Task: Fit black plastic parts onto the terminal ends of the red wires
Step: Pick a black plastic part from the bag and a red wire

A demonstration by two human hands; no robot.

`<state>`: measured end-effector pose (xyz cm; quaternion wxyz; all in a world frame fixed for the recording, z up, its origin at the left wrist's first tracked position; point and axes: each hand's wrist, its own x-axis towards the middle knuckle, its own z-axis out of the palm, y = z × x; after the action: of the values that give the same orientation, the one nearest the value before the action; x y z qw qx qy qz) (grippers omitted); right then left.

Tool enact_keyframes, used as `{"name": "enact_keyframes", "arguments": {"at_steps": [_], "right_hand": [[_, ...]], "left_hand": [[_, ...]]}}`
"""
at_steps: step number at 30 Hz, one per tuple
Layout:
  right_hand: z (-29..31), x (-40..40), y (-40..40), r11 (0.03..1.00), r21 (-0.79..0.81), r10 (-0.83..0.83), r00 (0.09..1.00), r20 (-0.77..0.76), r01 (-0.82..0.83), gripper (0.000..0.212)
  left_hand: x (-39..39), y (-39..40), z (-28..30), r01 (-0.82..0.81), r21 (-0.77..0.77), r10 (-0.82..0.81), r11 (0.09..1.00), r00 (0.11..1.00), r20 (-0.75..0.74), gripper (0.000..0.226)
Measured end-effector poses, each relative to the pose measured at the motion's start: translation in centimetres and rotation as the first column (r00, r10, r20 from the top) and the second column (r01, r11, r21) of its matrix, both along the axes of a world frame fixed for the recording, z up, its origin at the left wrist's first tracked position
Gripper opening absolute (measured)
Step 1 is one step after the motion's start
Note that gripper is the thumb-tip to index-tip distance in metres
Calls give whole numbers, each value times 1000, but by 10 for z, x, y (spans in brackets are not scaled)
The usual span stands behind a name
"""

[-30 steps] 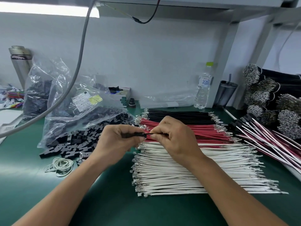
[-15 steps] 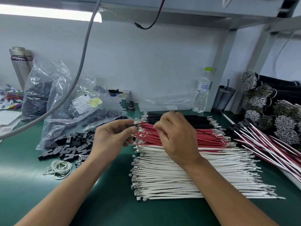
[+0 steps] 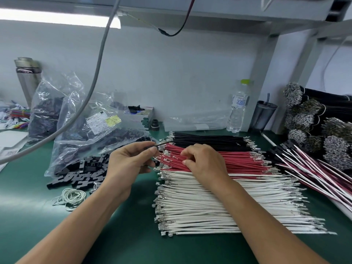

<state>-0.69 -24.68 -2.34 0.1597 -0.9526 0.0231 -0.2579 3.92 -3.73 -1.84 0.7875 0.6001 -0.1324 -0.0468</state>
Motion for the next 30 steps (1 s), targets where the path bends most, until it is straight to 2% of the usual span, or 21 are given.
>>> {"name": "enact_keyframes", "arguments": {"at_steps": [2, 6, 9, 12, 15, 20, 24, 30], "right_hand": [[2, -1, 0, 1000, -6, -3, 1000, -4, 3, 6], [8, -9, -3, 995, -95, 21, 995, 95, -11, 11], [16, -18, -6, 994, 9, 110, 988, 106, -112, 12], [21, -31, 0, 965, 132, 211, 969, 126, -228, 8], [24, -38, 5, 958, 149, 219, 960, 176, -246, 16], [27, -40, 9, 922, 216, 285, 940, 186, -322, 4], [28, -42, 11, 898, 269, 296, 930, 219, -349, 6], [31, -47, 12, 892, 262, 303, 917, 259, -369, 2]], "left_hand": [[1, 1, -1, 4, 0, -4, 1000, 1000, -3, 27], [4, 3, -1, 16, -21, -16, 1000, 1000, -10, 28], [4, 4, 0, 56, -53, -57, 997, 998, -31, 26], [0, 4, 2, 161, -75, -164, 984, 986, -33, 33], [-3, 4, 4, 246, -79, -249, 966, 968, -33, 33], [-4, 5, 5, 289, -69, -291, 955, 956, -29, 30], [-4, 5, 4, 318, -84, -321, 944, 947, -28, 23], [-5, 5, 5, 368, -133, -377, 920, 924, -57, 18]]}}
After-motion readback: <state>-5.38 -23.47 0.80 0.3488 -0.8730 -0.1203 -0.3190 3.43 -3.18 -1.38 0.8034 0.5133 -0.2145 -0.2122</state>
